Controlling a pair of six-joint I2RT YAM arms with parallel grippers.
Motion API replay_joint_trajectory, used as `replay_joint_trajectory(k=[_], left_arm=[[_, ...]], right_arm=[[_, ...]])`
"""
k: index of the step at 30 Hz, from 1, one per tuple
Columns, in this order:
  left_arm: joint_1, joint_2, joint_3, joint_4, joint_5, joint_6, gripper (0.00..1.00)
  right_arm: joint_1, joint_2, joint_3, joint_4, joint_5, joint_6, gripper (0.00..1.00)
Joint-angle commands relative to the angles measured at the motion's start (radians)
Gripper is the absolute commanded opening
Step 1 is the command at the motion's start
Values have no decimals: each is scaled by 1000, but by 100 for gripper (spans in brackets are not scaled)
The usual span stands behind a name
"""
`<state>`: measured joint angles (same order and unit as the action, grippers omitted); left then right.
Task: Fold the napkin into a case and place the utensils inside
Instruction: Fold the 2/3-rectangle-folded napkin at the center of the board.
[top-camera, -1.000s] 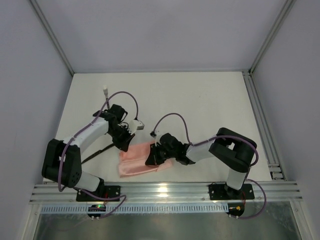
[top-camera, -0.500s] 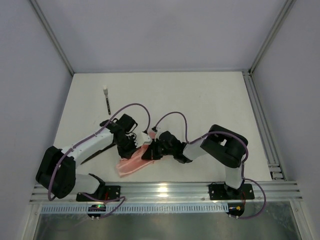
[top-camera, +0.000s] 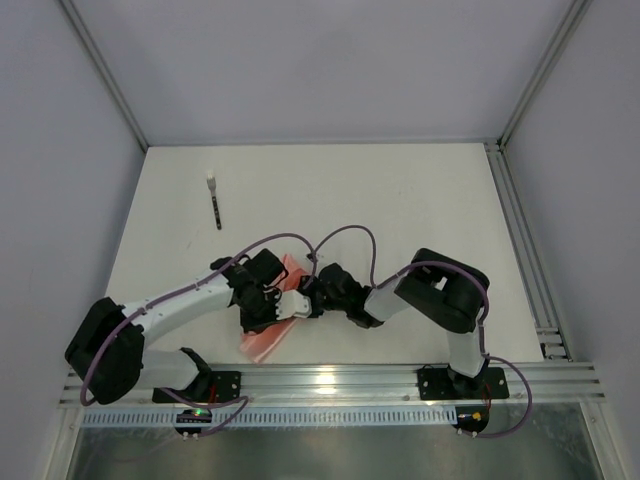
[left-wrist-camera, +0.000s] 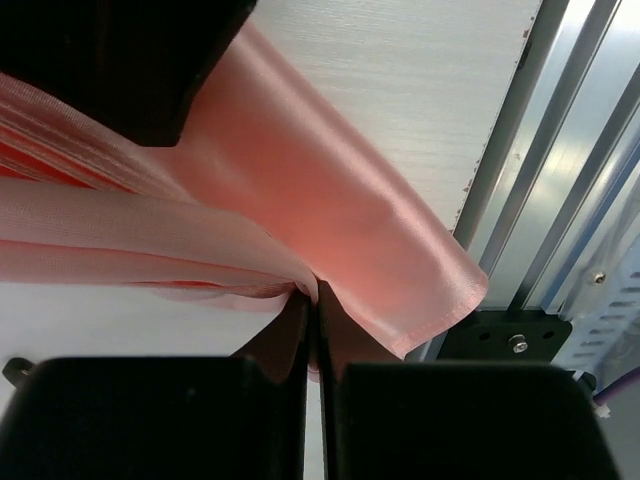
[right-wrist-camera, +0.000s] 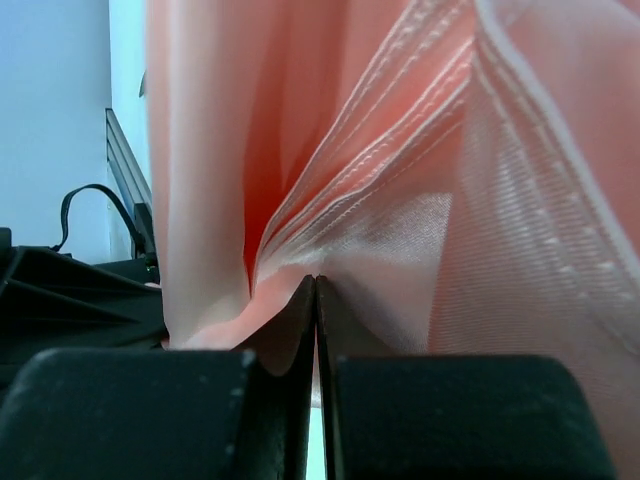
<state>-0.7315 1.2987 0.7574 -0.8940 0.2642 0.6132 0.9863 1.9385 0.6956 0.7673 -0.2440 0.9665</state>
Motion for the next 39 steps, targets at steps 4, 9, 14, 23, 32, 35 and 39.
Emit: replay_joint_trajectory(k=[4, 9, 14, 23, 32, 35, 39], left_arm=[[-69, 31, -47, 4, 18, 49, 0], [-86, 68, -38, 41, -8, 48, 0], [-91, 91, -49, 50, -14, 45, 0], [-91, 109, -49, 59, -10, 39, 0], [-91, 100, -49, 52, -16, 40, 1], [-91, 108, -46, 53, -22, 37, 2], [-91, 116, -46, 55, -34, 36, 2]], right_arm=[[-6, 23, -19, 3, 74, 9, 4], [-6, 7, -18, 21, 60, 6, 4], [-12, -104, -62, -14, 68, -8, 19], [-78, -347, -151, -187, -20, -55, 35], [-169, -615, -151, -427, 78, -158, 54], [-185, -589, -78, -451, 98, -192, 58], [-198, -478, 19, -424, 78, -199, 59]])
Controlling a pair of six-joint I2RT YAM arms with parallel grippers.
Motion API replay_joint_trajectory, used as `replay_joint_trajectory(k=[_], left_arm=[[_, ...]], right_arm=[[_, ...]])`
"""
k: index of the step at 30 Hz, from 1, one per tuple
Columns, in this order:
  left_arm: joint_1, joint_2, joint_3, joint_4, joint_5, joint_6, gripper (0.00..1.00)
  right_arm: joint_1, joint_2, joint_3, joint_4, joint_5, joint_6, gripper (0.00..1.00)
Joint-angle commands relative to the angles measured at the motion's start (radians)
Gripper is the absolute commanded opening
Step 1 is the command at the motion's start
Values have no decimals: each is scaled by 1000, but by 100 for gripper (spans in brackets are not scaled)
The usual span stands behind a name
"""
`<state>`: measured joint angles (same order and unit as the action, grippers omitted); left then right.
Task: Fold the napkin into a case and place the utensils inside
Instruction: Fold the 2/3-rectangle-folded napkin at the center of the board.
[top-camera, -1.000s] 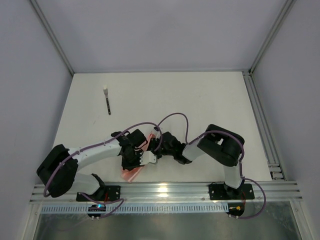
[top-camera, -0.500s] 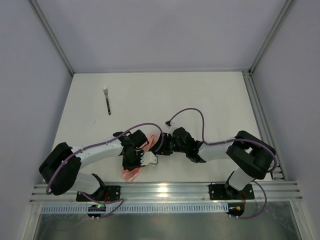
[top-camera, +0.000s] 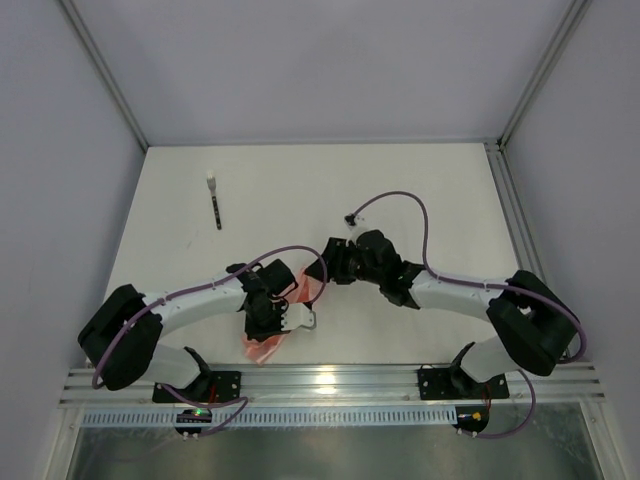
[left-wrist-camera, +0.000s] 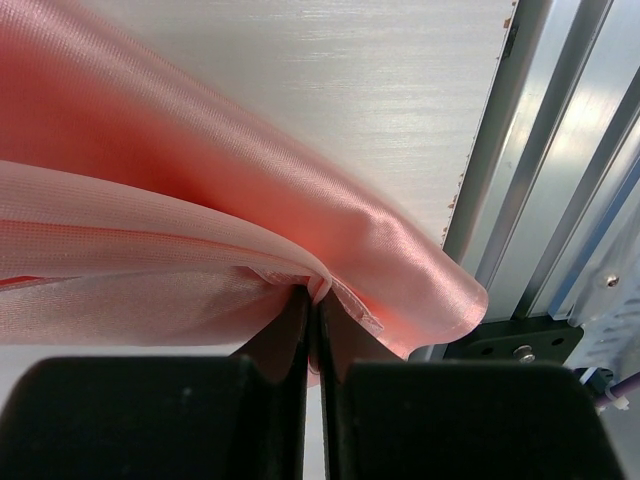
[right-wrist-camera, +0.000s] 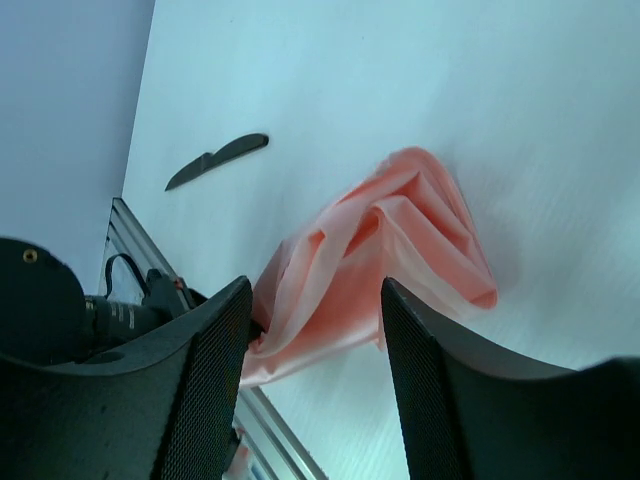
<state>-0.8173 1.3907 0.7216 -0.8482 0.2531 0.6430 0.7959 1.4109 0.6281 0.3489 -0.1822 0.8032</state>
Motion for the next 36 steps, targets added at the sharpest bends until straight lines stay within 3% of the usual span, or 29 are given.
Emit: replay_joint_trajectory(k=[1, 7, 13, 15, 16, 18, 20, 21, 22, 26, 36], left_arm=[[-6, 19, -11, 9, -21, 6, 3], [-8, 21, -11, 11, -20, 6, 3], [-8, 19, -13, 15, -18, 6, 3], [-8, 19, -16, 21, -28, 4, 4], [-8, 19, -16, 23, -32, 4, 4], [-8, 19, -16, 26, -37, -2, 5], [-8, 8, -14, 23, -46, -6, 8], [-8, 4, -14, 21, -54, -6, 9], [-8, -2, -14, 20, -63, -8, 10], [-5, -45, -1, -5, -77, -8, 33], [33, -170, 120, -185, 35, 29, 51]], right_arm=[[-7, 95, 105, -5, 15, -38, 59], [-7, 233, 214, 35, -34, -15, 60], [0, 299, 220, 44, -56, 1, 59], [8, 301, 200, 61, -57, 5, 51], [8, 301, 193, 71, -59, 10, 36], [9, 304, 170, 93, -65, 21, 20], [8, 306, 154, 101, -65, 22, 5], [5, 306, 139, 114, -66, 24, 4], [2, 307, 130, 120, -66, 27, 4], [-4, 304, 79, 185, -74, 30, 4], [-9, 327, 1, 369, -80, 37, 4]])
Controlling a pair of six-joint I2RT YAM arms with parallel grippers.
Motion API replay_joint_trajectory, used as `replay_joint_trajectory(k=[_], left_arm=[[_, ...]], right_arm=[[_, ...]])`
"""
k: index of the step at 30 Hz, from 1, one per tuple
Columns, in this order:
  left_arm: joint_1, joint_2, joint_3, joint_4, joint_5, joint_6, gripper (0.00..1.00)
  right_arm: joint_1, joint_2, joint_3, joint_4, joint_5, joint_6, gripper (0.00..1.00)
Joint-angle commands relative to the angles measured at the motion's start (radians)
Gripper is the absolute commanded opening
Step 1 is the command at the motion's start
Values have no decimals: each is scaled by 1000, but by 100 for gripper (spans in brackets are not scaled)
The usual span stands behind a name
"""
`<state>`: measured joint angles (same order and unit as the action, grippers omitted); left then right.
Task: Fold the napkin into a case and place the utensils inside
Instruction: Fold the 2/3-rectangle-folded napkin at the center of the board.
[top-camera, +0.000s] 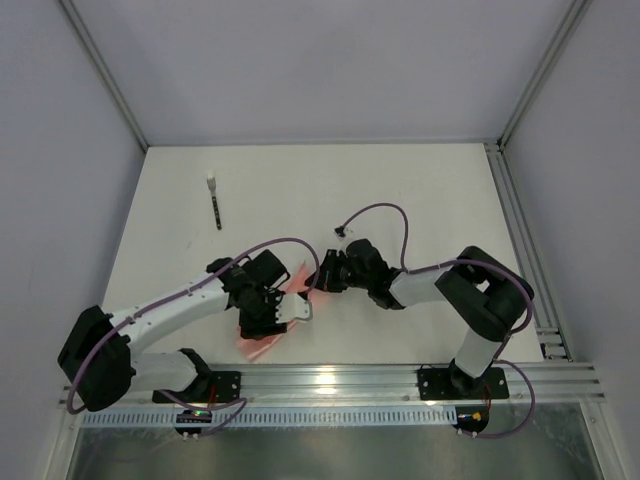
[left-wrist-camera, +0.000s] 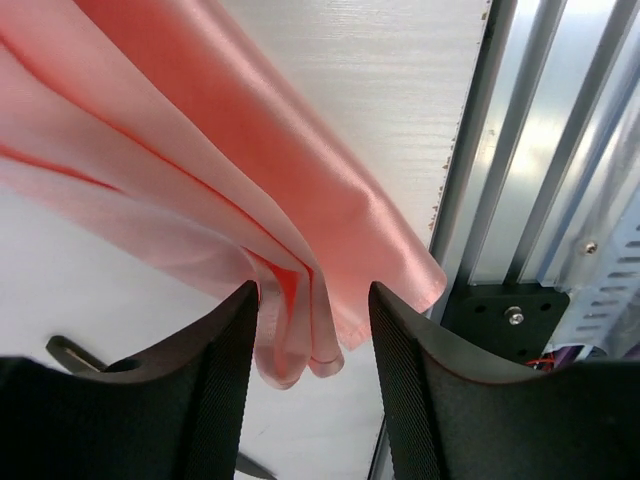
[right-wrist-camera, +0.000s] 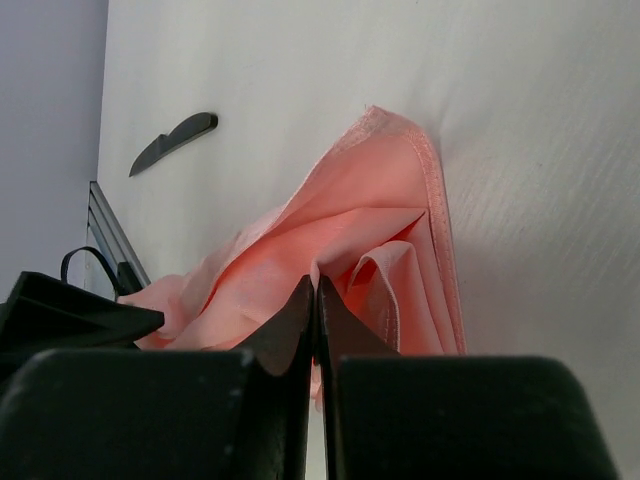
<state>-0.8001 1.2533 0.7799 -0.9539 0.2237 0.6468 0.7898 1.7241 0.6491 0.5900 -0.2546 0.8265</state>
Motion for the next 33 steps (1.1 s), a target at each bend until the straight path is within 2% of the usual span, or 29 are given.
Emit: replay_joint_trajectory(k=[1, 5, 9, 11, 12, 13, 15, 18, 22, 25, 33], left_arm=[[30, -34, 90, -97, 83, 30, 52], [79, -58, 153, -144, 178, 66, 55], [168, -36, 219, -85, 246, 21, 61], [222, -9, 254, 41, 195, -57, 64], [237, 27, 260, 99, 163, -150, 66], [257, 53, 266, 151, 98, -185, 66], [263, 160, 300, 265, 83, -237, 66], [262, 286, 393, 284, 138, -288, 66], [263, 455, 427, 329, 108, -312, 66], [263, 520, 427, 348, 48, -311, 63], [280, 575, 443, 368, 8, -338, 59]], right_arm=[[-4, 15, -32, 140, -8, 17, 4], [-6, 26, -46, 168, -6, 17, 4], [-4, 29, -60, 189, -6, 17, 4], [-6, 32, -60, 191, -5, 16, 4], [-6, 37, -59, 192, -5, 13, 4], [-6, 40, -57, 192, -5, 11, 4], [-4, 49, -52, 195, -9, 11, 4], [-6, 61, -58, 211, -8, 19, 4], [-4, 65, -71, 234, -8, 26, 4], [-6, 74, -78, 251, -12, 31, 4], [-6, 104, -83, 295, -26, 52, 4]])
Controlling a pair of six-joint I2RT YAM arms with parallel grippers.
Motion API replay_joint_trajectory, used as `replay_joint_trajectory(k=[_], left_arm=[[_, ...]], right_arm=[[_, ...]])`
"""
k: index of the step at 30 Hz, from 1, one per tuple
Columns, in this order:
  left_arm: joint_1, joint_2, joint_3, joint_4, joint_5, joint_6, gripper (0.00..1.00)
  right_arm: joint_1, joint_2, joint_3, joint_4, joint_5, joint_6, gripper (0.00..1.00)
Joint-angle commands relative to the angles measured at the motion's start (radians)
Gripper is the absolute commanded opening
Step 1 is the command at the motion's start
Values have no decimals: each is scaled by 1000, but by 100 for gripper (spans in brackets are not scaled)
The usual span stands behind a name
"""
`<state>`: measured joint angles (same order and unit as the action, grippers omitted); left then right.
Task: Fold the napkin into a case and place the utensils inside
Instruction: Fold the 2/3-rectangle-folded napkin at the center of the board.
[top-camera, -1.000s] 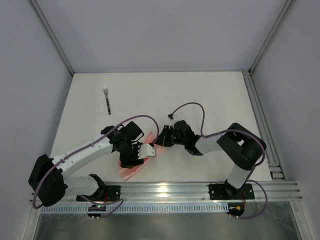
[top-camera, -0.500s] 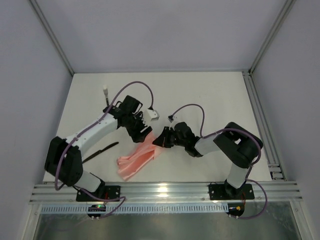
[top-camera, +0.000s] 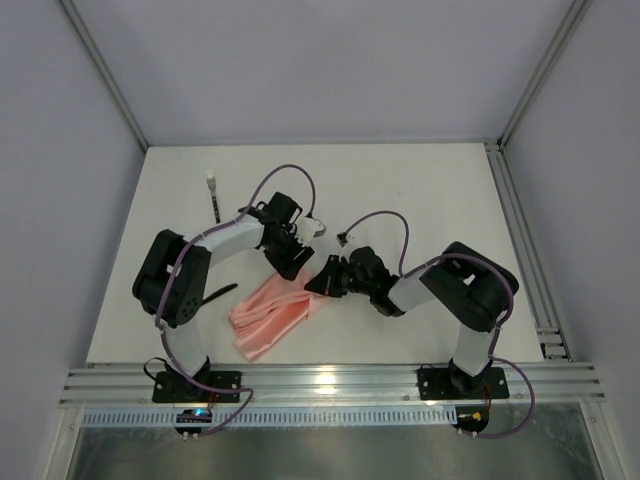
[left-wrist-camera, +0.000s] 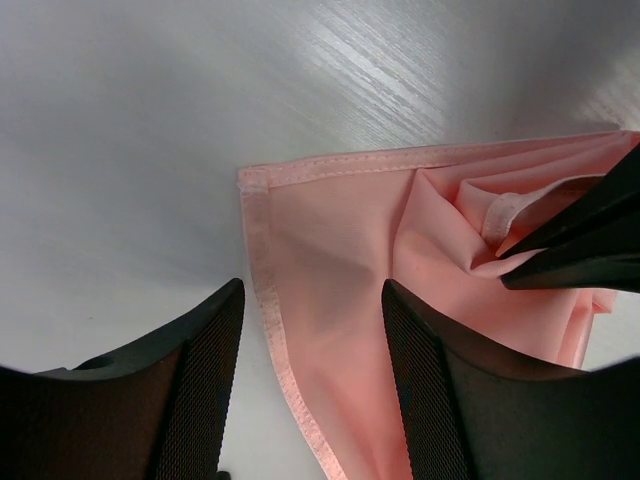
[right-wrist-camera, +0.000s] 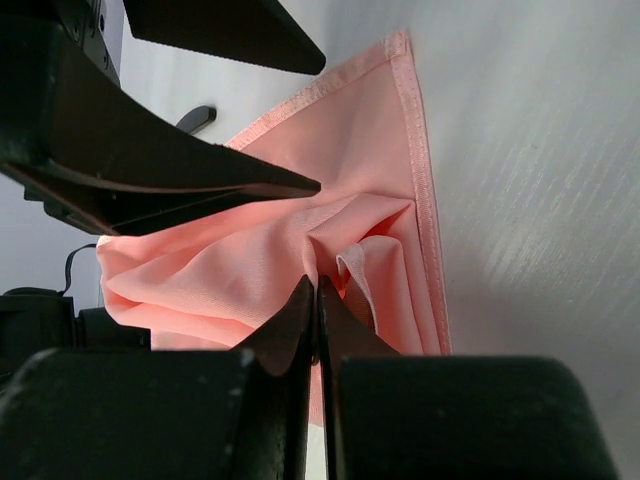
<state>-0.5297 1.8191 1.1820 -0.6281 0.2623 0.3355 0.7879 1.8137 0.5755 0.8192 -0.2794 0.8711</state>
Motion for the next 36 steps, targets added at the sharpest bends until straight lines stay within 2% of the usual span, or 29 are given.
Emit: replay_joint_trajectory(k=[1, 5, 6, 9, 14, 17, 20, 21, 24, 36], left_arm=[[14, 14, 44, 36, -34, -23, 59], [66, -3, 51, 28, -41, -49, 62], [83, -9, 56, 16, -44, -56, 66], [92, 18, 83, -97, -31, -35, 70], [92, 72, 58, -287, 104, -13, 66], [92, 88, 31, -318, 114, 10, 59], [93, 103, 31, -343, 143, 22, 38], [94, 105, 36, -344, 164, 19, 21], [94, 79, 41, -328, 190, 11, 0], [83, -145, -33, -162, 129, -17, 0]], right_arm=[[-3, 15, -11, 67, 0, 8, 4], [-4, 16, -17, 70, 5, 6, 4], [-4, 18, -19, 70, 5, 8, 4], [-4, 21, -14, 74, 2, 11, 4], [-4, 19, -12, 77, 9, 16, 4], [-4, 19, -11, 75, 16, 19, 4], [-4, 19, -8, 71, 19, 19, 4], [-3, 19, -8, 69, 19, 20, 4], [-4, 18, -12, 66, 23, 20, 4], [-4, 26, -29, 77, 26, 23, 4]])
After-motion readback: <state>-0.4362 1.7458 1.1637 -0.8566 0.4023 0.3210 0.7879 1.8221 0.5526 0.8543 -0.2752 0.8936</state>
